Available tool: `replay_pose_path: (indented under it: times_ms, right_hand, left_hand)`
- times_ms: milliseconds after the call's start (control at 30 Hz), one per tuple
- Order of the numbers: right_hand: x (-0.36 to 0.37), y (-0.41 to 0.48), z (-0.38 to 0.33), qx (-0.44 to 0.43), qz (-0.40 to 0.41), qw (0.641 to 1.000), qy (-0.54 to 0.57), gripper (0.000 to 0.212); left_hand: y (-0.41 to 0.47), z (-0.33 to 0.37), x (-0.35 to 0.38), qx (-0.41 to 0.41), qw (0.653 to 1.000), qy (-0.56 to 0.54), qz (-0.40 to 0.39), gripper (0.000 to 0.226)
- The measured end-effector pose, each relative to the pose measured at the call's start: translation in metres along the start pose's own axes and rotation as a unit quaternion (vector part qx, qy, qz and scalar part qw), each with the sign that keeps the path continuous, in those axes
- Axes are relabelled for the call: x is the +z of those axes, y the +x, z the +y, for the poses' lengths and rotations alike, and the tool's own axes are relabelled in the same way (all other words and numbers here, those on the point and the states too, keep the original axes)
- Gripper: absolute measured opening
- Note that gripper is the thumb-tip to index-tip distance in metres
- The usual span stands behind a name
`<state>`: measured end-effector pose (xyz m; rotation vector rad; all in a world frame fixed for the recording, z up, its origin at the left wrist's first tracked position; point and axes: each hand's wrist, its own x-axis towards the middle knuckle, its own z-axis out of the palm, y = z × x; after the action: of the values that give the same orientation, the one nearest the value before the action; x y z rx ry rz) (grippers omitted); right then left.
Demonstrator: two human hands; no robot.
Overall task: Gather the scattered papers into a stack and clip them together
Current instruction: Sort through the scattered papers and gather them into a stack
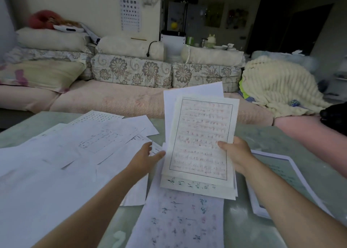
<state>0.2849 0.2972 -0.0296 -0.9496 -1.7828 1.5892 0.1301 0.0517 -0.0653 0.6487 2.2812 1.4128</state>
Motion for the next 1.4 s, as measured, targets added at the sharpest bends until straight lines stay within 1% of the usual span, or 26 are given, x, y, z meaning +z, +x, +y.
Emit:
replay_pose_path:
  times_ms: [33, 67, 100, 167, 200, 267, 333, 367, 433, 500, 567, 633, 733, 833, 900, 967, 1033, 1100, 1167, 1200, 1233, 1267, 1300, 1333, 1367, 1400]
  right_hand:
    - [-0.001, -0.003, 0.001, 0.001, -0.005, 1.0, 0.017, 0.019]
    - [-0.002, -0.005, 0.002, 0.003, -0.008, 0.999, 0.033, 0.017]
    - [-0.003, -0.007, 0.004, 0.005, -0.01, 0.999, 0.043, 0.016]
    - [-0.004, -0.007, 0.007, 0.009, -0.014, 0.999, 0.044, 0.018]
    - [-0.004, -0.006, 0.01, 0.014, -0.015, 0.999, 0.037, 0.02]
    - [-0.005, -0.006, 0.016, 0.034, -0.017, 0.999, 0.022, 0.027]
    - [-0.007, -0.004, 0.023, 0.058, -0.018, 0.998, 0.011, 0.034]
    - [-0.008, -0.004, 0.026, 0.067, -0.015, 0.998, 0.001, 0.036]
    - [-0.013, -0.001, 0.032, 0.082, -0.006, 0.996, -0.03, 0.038]
    - [-0.017, 0.0, 0.039, 0.101, -0.011, 0.992, -0.07, 0.039]
    - [-0.021, -0.002, 0.045, 0.115, -0.019, 0.987, -0.106, 0.034]
    - [-0.024, -0.004, 0.051, 0.125, -0.031, 0.981, -0.141, 0.031]
    - [-0.023, -0.011, 0.052, 0.135, -0.066, 0.973, -0.176, 0.034]
    - [-0.016, -0.014, 0.054, 0.125, -0.087, 0.969, -0.196, 0.032]
    - [-0.012, -0.015, 0.053, 0.119, -0.091, 0.967, -0.204, 0.03]
    - [-0.008, -0.016, 0.053, 0.117, -0.098, 0.964, -0.219, 0.033]
    - [-0.006, -0.016, 0.052, 0.119, -0.101, 0.958, -0.241, 0.05]
    - [-0.003, -0.016, 0.051, 0.124, -0.099, 0.953, -0.26, 0.066]
    - [0.001, -0.02, 0.048, 0.122, -0.095, 0.949, -0.276, 0.063]
    - [0.003, -0.02, 0.048, 0.122, -0.091, 0.948, -0.28, 0.058]
    - [0.005, -0.02, 0.048, 0.119, -0.092, 0.947, -0.283, 0.053]
    - [0.007, -0.02, 0.049, 0.119, -0.093, 0.947, -0.283, 0.05]
    - [0.008, -0.02, 0.05, 0.116, -0.094, 0.948, -0.281, 0.046]
    - [0.01, -0.02, 0.05, 0.11, -0.096, 0.949, -0.279, 0.044]
    - [0.01, -0.019, 0.051, 0.106, -0.099, 0.95, -0.277, 0.043]
    - [0.011, -0.019, 0.052, 0.106, -0.101, 0.95, -0.275, 0.044]
  left_hand:
    - [-0.001, 0.005, -0.002, -0.021, 0.998, -0.058, -0.033, 0.077]
    - [-0.003, 0.008, -0.004, -0.039, 0.991, -0.103, -0.072, 0.071]
    - [-0.006, 0.009, -0.006, -0.047, 0.984, -0.134, -0.111, 0.06]
    - [-0.013, 0.01, -0.008, -0.042, 0.976, -0.149, -0.154, 0.034]
    - [-0.016, 0.009, -0.008, -0.041, 0.976, -0.149, -0.151, 0.028]
    - [-0.018, 0.005, -0.01, -0.057, 0.98, -0.152, -0.115, 0.029]
    - [-0.017, 0.0, -0.015, -0.071, 0.985, -0.142, -0.067, 0.037]
    - [-0.016, -0.001, -0.016, -0.064, 0.989, -0.128, -0.042, 0.04]
    - [-0.014, -0.001, -0.021, -0.023, 0.998, -0.059, 0.018, 0.038]
    - [-0.013, 0.008, -0.029, 0.021, 0.995, -0.004, 0.096, 0.036]
    - [-0.013, 0.02, -0.042, 0.05, 0.987, -0.023, 0.152, 0.039]
    - [-0.013, 0.027, -0.057, 0.054, 0.977, -0.079, 0.191, 0.038]
    - [-0.016, 0.032, -0.08, 0.034, 0.959, -0.159, 0.23, 0.031]
    - [-0.013, 0.025, -0.1, -0.003, 0.944, -0.226, 0.24, 0.026]
    - [-0.009, 0.014, -0.107, -0.036, 0.941, -0.221, 0.255, 0.026]
    - [-0.008, 0.005, -0.11, -0.052, 0.935, -0.177, 0.302, 0.022]
    - [-0.008, -0.002, -0.118, -0.065, 0.917, -0.14, 0.369, 0.032]
    - [-0.007, -0.006, -0.128, -0.09, 0.894, -0.18, 0.401, 0.04]
    - [-0.004, -0.007, -0.134, -0.129, 0.882, -0.237, 0.388, 0.045]
    - [-0.008, -0.009, -0.132, -0.142, 0.897, -0.099, 0.406, 0.049]
    - [-0.008, -0.007, -0.133, -0.144, 0.907, 0.035, 0.394, 0.052]
    - [-0.006, -0.005, -0.137, -0.143, 0.903, 0.01, 0.406, 0.052]
    - [-0.001, -0.005, -0.14, -0.161, 0.878, -0.177, 0.414, 0.049]
    - [0.008, -0.008, -0.145, -0.129, 0.854, -0.33, 0.382, 0.049]
    - [0.012, -0.011, -0.145, -0.118, 0.857, -0.357, 0.352, 0.05]
    - [0.015, -0.013, -0.141, -0.121, 0.872, -0.341, 0.329, 0.05]
